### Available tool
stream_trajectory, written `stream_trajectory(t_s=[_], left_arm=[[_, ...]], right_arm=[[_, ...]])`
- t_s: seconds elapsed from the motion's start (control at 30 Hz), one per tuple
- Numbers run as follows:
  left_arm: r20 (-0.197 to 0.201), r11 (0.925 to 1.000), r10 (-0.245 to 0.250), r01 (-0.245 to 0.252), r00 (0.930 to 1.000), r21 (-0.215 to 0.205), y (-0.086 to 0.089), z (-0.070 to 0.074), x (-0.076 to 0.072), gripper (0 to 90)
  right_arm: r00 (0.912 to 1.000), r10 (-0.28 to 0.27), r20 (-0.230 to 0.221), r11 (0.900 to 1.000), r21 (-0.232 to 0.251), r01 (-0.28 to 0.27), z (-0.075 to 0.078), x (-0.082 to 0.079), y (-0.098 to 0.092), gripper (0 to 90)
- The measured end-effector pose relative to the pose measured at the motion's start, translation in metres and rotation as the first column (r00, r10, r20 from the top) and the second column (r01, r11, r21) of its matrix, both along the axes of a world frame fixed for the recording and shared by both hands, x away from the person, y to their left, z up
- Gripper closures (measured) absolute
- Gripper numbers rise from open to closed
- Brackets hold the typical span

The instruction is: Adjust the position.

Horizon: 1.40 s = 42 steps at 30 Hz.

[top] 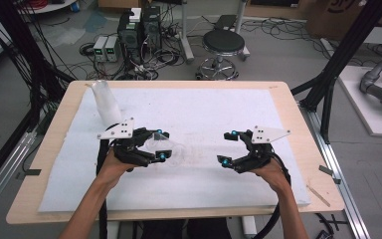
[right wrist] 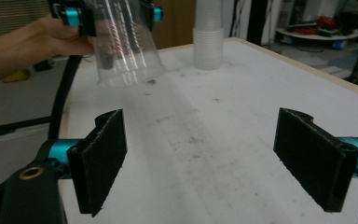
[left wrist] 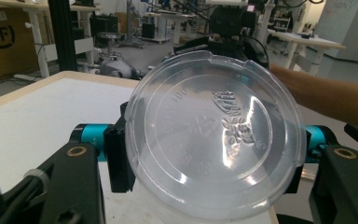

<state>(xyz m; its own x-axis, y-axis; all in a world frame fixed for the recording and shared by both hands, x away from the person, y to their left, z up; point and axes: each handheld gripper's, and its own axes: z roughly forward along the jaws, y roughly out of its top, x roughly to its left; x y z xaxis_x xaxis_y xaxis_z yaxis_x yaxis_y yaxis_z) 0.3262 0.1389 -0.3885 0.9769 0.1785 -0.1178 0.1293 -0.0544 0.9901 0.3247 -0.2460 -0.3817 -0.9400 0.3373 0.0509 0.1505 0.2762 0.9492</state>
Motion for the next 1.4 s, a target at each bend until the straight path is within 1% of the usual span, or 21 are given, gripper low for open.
stream_trajectory(t_s=[0.03, 0.13, 0.17, 0.2, 0.23, 0.27, 0.5, 0.6, 0.73, 0.8, 0.9, 1.03, 1.13, 1.2, 1.27, 1.37, 1.4], left_arm=[[0.001, 1.0, -0.004, 0.004, 1.0, 0.005, -0.001, 0.0, 0.0, 38.0], [-0.001, 0.9999, -0.015, 0.015, 0.9999, 0.007, -0.005, 0.0, 0.0, 38.0], [-0.002, 0.9998, -0.017, 0.017, 0.9998, 0.006, -0.006, 0.0, 0.0, 38.0], [-0.002, 0.9998, -0.02, 0.02, 0.9998, 0.004, -0.007, 0.0, 0.001, 38.0], [-0.003, 0.9997, -0.022, 0.022, 0.9997, 0.004, -0.009, 0.0, 0.001, 38.0], [-0.004, 0.9998, -0.022, 0.022, 0.9998, 0.0, -0.01, 0.0, 0.001, 38.0], [-0.006, 0.9994, -0.035, 0.035, 0.9994, 0.003, -0.017, -0.001, 0.002, 38.0], [-0.005, 0.9992, -0.04, 0.04, 0.9992, 0.008, -0.02, -0.002, 0.003, 38.0], [-0.006, 0.999, -0.044, 0.044, 0.999, 0.001, -0.022, -0.001, 0.002, 38.0], [-0.006, 0.9988, -0.049, 0.049, 0.9988, 0.001, -0.023, -0.001, 0.002, 38.0], [-0.004, 0.9987, -0.051, 0.051, 0.9987, -0.003, -0.024, -0.001, 0.001, 38.0], [-0.001, 0.9985, -0.053, 0.053, 0.9986, -0.012, -0.024, 0.0, 0.001, 38.0], [0.0, 0.9985, -0.054, 0.054, 0.9985, -0.011, -0.024, 0.0, 0.0, 38.0], [0.0, 0.9984, -0.055, 0.055, 0.9985, -0.011, -0.025, 0.0, 0.001, 38.0], [0.001, 0.9983, -0.057, 0.057, 0.9984, -0.011, -0.025, 0.0, 0.001, 38.0], [0.004, 0.9983, -0.056, 0.056, 0.9984, -0.012, -0.025, 0.001, 0.001, 38.0], [0.004, 0.9984, -0.055, 0.055, 0.9985, -0.013, -0.025, 0.001, 0.001, 38.0]], right_arm=[[0.9997, 0.024, -0.001, 1.0, 0.003, -0.024, 0.002, 0.001, 0.002, 17.3], [0.9975, 0.07, 0.006, 0.997, 0.019, -0.07, 0.006, 0.004, 0.008, 17.2], [0.9964, 0.085, -0.002, 0.996, 0.024, -0.085, 0.007, 0.004, 0.01, 17.2], [0.9939, 0.11, -0.008, 0.994, 0.031, -0.109, 0.009, 0.005, 0.013, 17.3], [0.9922, 0.124, 0.005, 0.992, 0.035, -0.124, 0.01, 0.007, 0.016, 17.2], [0.9896, 0.144, -0.003, 0.989, 0.037, -0.143, 0.012, 0.008, 0.019, 17.2], [0.9767, 0.214, -0.002, 0.977, 0.019, -0.214, 0.013, 0.014, 0.041, 17.2], [0.9729, 0.231, -0.004, 0.973, 0.012, -0.231, 0.013, 0.015, 0.049, 17.2], [0.9672, 0.254, 0.004, 0.967, 0.002, -0.254, 0.012, 0.015, 0.061, 17.2], [0.9644, 0.264, 0.001, 0.964, -0.003, -0.264, 0.011, 0.015, 0.067, 17.2], [0.9597, 0.281, 0.012, 0.96, -0.012, -0.281, 0.01, 0.015, 0.077, 17.2], [0.9583, 0.285, 0.019, 0.958, -0.021, -0.285, 0.008, 0.014, 0.086, 17.2], [0.956, 0.293, 0.017, 0.956, -0.03, -0.292, 0.006, 0.013, 0.091, 17.2], [0.9556, 0.293, 0.028, 0.956, -0.034, -0.292, 0.006, 0.013, 0.093, 17.2], [0.9555, 0.294, 0.026, 0.955, -0.042, -0.293, 0.005, 0.012, 0.096, 17.2], [0.9531, 0.302, 0.02, 0.952, -0.057, -0.301, 0.003, 0.011, 0.101, 17.2], [0.9521, 0.305, 0.025, 0.951, -0.062, -0.303, 0.003, 0.011, 0.102, 17.2]])
